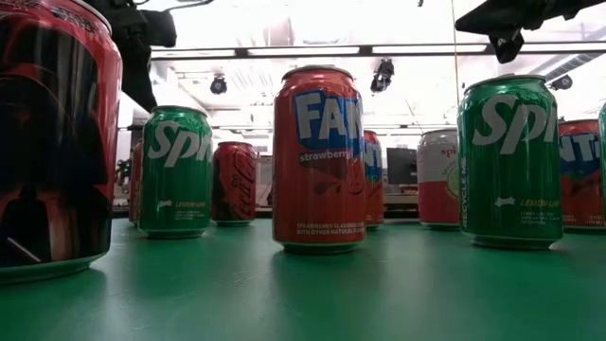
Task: Place canned beverage on shelf
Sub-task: Put the red soda can on the shelf
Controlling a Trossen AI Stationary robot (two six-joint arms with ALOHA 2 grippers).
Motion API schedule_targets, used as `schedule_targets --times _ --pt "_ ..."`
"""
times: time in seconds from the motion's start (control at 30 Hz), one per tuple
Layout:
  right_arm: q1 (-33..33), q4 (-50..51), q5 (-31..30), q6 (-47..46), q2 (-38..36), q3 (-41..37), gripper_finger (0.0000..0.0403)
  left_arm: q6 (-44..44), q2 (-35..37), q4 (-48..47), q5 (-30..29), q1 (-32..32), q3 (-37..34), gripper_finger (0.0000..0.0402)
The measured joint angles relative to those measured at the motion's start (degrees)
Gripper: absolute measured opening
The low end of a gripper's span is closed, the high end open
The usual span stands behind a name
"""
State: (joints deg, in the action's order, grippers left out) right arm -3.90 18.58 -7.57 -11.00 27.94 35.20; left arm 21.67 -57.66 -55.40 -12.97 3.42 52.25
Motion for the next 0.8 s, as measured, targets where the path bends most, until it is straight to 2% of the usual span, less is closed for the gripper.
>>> schedule_targets --times 0.23,0.33,0.47,0.6,0.8 --pt "0.0 -0.4 0.0 2.9 0.0 0.0 0.0009 -5.5 -3.6 -0.2 -0.7 0.0 3.9 0.0168" --pt "0.0 -0.4 0.0 4.0 0.0 0.0 0.0009 -7.5 -5.2 -2.4 -3.6 0.0 5.1 0.0229" --pt "0.0 -0.4 0.0 5.1 0.0 0.0 0.0009 -10.4 -6.5 -5.7 -3.3 0.0 4.8 0.0296" --pt "0.0 -0.6 0.0 6.2 -0.1 0.0 0.0009 -10.3 -7.8 -7.4 -4.9 0.1 4.6 0.0321" --pt "0.0 -0.9 0.0 8.0 0.0 1.4 0.0009 -10.0 -9.0 -7.5 -5.5 1.0 4.6 0.0316"
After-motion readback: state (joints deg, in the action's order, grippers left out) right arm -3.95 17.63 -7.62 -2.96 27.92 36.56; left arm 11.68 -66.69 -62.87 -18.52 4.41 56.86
